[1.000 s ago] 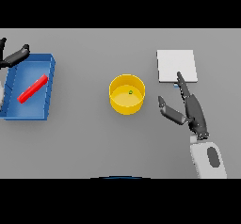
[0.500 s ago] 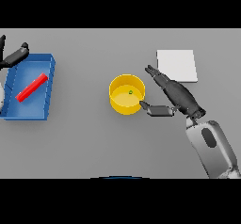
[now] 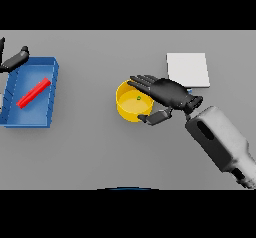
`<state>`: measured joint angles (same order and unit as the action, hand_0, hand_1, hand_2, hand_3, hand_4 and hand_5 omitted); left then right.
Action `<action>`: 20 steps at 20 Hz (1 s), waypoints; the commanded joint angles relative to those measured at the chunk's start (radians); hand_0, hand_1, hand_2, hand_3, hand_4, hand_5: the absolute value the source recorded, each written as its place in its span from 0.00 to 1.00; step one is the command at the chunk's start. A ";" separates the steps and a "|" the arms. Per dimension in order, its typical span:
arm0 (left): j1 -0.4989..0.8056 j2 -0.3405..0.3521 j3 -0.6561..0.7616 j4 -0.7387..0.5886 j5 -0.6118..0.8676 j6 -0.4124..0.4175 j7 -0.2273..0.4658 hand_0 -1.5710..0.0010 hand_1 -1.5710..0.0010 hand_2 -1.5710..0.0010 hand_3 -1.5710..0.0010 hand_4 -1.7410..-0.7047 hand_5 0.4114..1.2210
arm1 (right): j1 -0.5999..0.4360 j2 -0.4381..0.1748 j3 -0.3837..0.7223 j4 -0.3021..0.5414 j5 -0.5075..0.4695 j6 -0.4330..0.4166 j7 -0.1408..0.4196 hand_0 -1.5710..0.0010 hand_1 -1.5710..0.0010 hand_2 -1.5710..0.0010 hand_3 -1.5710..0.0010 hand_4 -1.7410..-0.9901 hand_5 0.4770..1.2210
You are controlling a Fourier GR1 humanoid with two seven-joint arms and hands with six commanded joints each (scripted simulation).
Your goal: Pick up the red beaker and tilt it to pour out 1 green nut into yellow bowl. Pick up the yellow bowl and place it on the metallic measuring scale.
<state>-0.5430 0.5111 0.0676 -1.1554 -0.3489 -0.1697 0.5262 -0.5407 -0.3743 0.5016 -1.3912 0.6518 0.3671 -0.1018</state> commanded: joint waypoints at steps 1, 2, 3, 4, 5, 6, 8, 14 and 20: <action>-0.002 -0.011 -0.001 -0.005 0.001 0.008 0.007 1.00 1.00 1.00 1.00 0.94 0.38 | -0.009 0.000 0.017 0.010 0.009 0.013 -0.010 1.00 1.00 1.00 1.00 0.70 0.22; 0.003 -0.011 0.006 -0.005 0.008 0.012 -0.001 1.00 1.00 1.00 1.00 0.94 0.38 | -0.022 0.000 0.031 0.016 0.016 0.027 -0.019 1.00 1.00 1.00 1.00 0.71 0.22; 0.004 -0.004 0.015 -0.012 0.018 0.004 -0.004 1.00 1.00 1.00 1.00 0.93 0.38 | -0.027 -0.004 0.046 0.028 0.028 0.034 -0.031 1.00 1.00 1.00 1.00 0.70 0.23; 0.006 -0.013 0.014 -0.012 0.018 0.011 -0.002 1.00 1.00 1.00 1.00 0.93 0.38 | -0.042 0.004 0.052 0.044 0.035 0.035 -0.024 1.00 1.00 1.00 1.00 0.70 0.23; 0.015 -0.014 0.015 -0.014 0.020 0.013 -0.013 1.00 1.00 1.00 1.00 0.92 0.38 | -0.051 0.002 0.064 0.065 0.042 0.037 -0.049 1.00 1.00 1.00 1.00 0.70 0.23; 0.012 -0.013 0.010 -0.020 0.016 0.013 -0.009 1.00 1.00 1.00 1.00 0.92 0.39 | -0.066 0.001 0.067 0.085 0.046 0.037 -0.064 1.00 1.00 1.00 1.00 0.69 0.23; 0.018 -0.015 0.012 -0.030 0.023 0.010 -0.012 1.00 1.00 1.00 1.00 0.92 0.39 | -0.072 0.001 0.086 0.113 0.056 0.042 -0.091 1.00 1.00 1.00 1.00 0.68 0.24; 0.008 -0.013 0.016 -0.005 0.023 0.008 -0.020 1.00 1.00 1.00 1.00 0.91 0.39 | -0.101 0.011 0.124 0.179 0.082 0.068 -0.101 1.00 1.00 1.00 1.00 0.63 0.27; 0.010 -0.019 0.008 -0.020 0.015 0.014 -0.003 1.00 1.00 1.00 1.00 0.92 0.39 | -0.117 0.042 0.146 0.226 0.088 0.080 -0.107 1.00 1.00 1.00 1.00 0.61 0.31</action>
<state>-0.5336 0.4924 0.0758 -1.1759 -0.3340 -0.1563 0.5238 -0.6579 -0.3323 0.6475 -1.1649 0.7392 0.4474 -0.2095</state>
